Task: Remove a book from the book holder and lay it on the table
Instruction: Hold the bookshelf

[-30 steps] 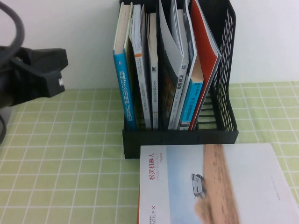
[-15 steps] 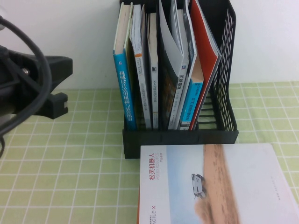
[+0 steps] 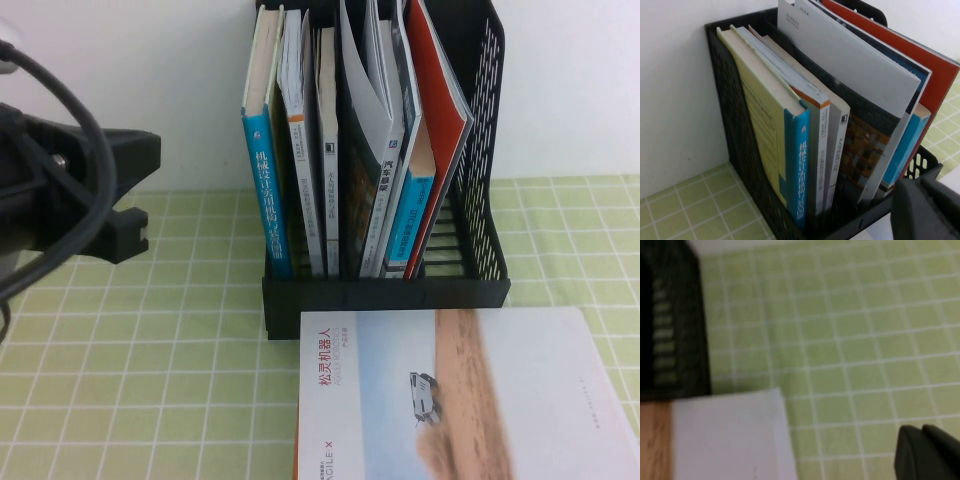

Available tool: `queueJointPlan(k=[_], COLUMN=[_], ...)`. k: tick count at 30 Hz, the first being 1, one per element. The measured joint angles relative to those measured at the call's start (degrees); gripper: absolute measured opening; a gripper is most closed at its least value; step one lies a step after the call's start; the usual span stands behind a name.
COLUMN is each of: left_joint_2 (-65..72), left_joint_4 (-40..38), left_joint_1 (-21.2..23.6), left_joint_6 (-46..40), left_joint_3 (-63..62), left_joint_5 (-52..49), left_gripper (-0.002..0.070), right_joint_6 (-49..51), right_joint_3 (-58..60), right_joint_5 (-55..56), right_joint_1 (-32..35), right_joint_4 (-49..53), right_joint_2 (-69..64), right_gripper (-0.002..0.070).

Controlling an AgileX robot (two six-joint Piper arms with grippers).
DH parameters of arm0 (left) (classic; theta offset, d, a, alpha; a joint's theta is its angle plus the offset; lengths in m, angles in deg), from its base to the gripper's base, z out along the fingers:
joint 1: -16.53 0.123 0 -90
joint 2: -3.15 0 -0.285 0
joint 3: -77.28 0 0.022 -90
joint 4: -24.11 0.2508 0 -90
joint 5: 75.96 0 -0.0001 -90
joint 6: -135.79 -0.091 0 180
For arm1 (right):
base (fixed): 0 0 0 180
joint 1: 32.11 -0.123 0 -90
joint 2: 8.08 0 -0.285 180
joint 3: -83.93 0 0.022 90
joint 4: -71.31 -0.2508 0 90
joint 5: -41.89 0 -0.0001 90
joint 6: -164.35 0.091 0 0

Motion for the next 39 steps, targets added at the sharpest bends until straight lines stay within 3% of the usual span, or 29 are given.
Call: queueJointPlan(k=[4, 10, 17, 22, 25, 30, 34, 39], left_joint_2=[0.4, 4.8, 15.4, 22.4, 26.4, 34.0, 39.7, 44.3], left_joint_4=[-3.6, -19.6, -23.9, -21.1, -14.9, -5.5, -3.9, -1.3], left_joint_1=[0.0, 0.0, 0.0, -3.8, -8.4, -14.3, -15.8, -16.0], left_joint_6=[-3.6, -22.0, -27.2, -26.9, -23.7, -18.0, -17.6, -17.1], left_joint_3=[0.0, -0.6, -10.3, -18.2, -23.2, -31.6, -38.0, -43.1], left_joint_5=[1.2, -2.5, -11.8, -13.7, -12.7, -11.1, -11.5, -11.5], left_gripper=[-0.0003, -0.0003, -0.0002, -0.0003, -0.0002, -0.0002, -0.0003, -0.0002], right_joint_6=[-21.2, -45.4, -63.1, -77.4, -86.1, -113.5, -119.5, -120.3], right_joint_3=[0.0, -0.1, -1.6, 0.0, 6.0, 15.1, 15.9, 15.4], right_joint_5=[-4.7, -5.1, -1.0, 0.0, 10.1, 29.5, 35.7, 38.5], right_joint_1=[0.0, 0.0, 0.0, -1.3, -6.1, -17.5, -21.9, -22.4], right_joint_4=[-18.5, -50.0, -67.6, -72.4, -78.5, -101.0, -105.1, -106.2], right_joint_2=[-2.0, -3.5, -7.6, -7.7, -6.1, -4.9, -6.4, -7.9], right_gripper=[-0.0002, -0.0001, -0.0002, -0.0001, -0.0001, -0.0001, -0.0001, 0.0004])
